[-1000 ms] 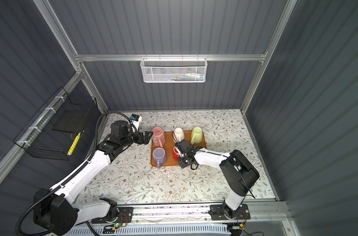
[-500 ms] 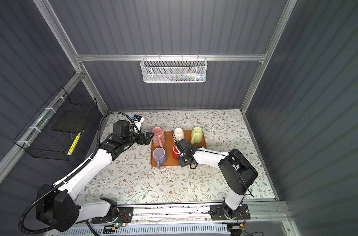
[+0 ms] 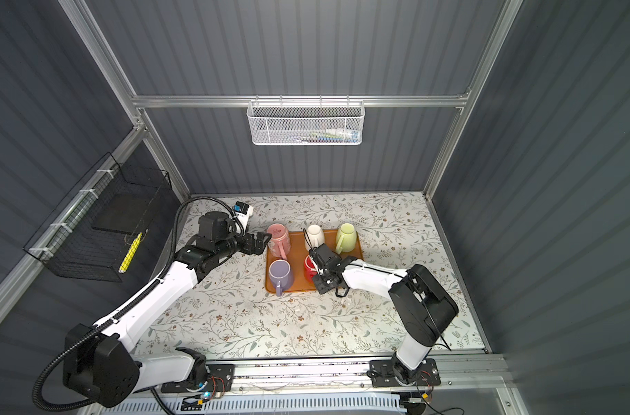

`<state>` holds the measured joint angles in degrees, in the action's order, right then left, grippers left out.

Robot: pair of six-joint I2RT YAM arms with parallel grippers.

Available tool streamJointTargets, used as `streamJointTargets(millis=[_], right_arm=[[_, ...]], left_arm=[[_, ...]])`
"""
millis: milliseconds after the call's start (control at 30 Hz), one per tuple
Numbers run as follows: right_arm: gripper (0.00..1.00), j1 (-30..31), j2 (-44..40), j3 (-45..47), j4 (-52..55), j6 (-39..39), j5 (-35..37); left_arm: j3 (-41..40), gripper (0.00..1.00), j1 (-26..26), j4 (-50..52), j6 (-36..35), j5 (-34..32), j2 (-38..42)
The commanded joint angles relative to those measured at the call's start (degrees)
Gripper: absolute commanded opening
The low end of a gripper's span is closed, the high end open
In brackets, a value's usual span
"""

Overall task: Turn the mug right side up
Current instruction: Pick up the mug from the tray, then place the mug at the top-left of the table.

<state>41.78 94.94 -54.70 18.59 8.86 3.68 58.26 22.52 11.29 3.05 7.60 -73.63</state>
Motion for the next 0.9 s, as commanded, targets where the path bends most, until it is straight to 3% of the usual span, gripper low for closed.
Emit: streamJointTargets(millis=[0,233,667,867], right_arm=[[0.0,0.01,-3.4,-0.32,-1.38,0.91,-0.62],[0.0,-2.86,-7.1,2.56,-5.01,4.06,-5.72],[0.0,-13.05,-25.86,13.1,-19.28,12.2,-22.13],[0.0,-15.7,-31.79,14.12,-26.41,17.17,-27.68]], left_arm=[[-0.14,0.95,-0.2,0.94,-0.41,0.93,1.55],[0.61,0.94,-0.2,1.07,0.36,2.5,0.99],[5.43,0.94,-0.11,1.13,4.57,10.84,-0.15],[7.66,0.94,0.05,-5.21,9.77,30.2,-2.12]])
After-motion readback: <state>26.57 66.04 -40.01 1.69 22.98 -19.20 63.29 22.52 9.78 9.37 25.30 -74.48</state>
